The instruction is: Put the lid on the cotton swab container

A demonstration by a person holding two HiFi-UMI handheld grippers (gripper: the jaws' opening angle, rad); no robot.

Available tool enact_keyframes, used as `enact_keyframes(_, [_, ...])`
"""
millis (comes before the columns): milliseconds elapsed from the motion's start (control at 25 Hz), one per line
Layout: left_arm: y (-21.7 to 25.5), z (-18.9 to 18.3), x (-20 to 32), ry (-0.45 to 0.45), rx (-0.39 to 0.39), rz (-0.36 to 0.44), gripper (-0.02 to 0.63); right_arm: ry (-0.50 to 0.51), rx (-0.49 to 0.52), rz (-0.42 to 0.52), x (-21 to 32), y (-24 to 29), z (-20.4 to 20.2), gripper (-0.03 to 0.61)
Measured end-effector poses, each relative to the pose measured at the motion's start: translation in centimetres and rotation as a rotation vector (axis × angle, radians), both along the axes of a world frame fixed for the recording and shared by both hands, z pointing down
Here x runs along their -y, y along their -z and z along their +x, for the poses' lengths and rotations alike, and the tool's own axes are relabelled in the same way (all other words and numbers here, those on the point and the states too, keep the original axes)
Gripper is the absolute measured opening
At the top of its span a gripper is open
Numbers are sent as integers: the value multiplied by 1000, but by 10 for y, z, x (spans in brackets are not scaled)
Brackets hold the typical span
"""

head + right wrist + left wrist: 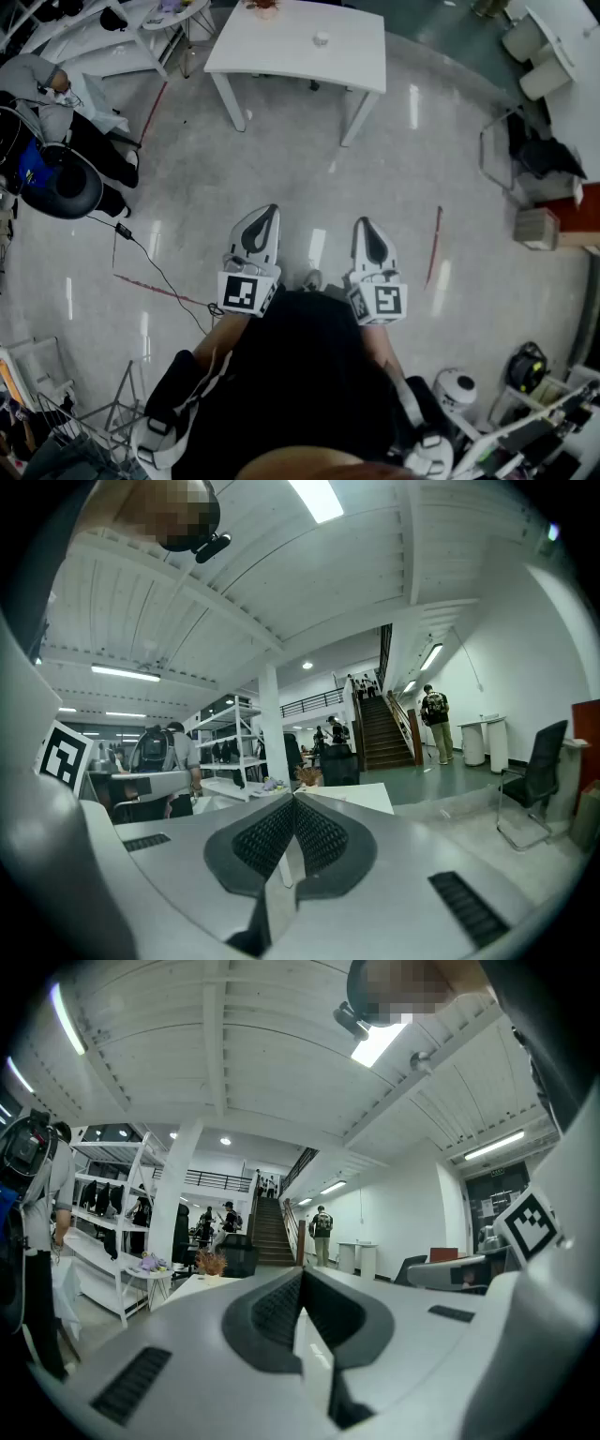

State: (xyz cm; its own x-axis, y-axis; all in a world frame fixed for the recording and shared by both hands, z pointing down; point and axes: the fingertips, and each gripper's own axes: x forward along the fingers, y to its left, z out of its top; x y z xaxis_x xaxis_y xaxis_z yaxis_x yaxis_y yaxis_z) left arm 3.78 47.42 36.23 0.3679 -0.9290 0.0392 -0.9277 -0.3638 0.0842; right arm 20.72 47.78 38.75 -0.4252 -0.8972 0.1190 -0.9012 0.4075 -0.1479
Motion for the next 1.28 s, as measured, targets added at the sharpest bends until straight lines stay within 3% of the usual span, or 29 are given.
enact_keyframes(360, [3,-5,-1,1,-7,4,5,1,-41,1,-1,-6,-1,6])
enact_keyframes(600, [1,-10,-3,6,-9,7,5,-8,7,46,2,1,-6,9])
enact_keyframes(680, [-1,-13,-3,3,-11,2,5,-1,5,35,3,-1,-11,98])
enact_keyframes(760, [-1,-17,-4,0,-9,2,5,8,-14,16,3,-7,-16,144])
enact_keyframes(1280, [-13,-73,5,-27,-20,-17,5,-15,-34,8,10,-10,-76,156])
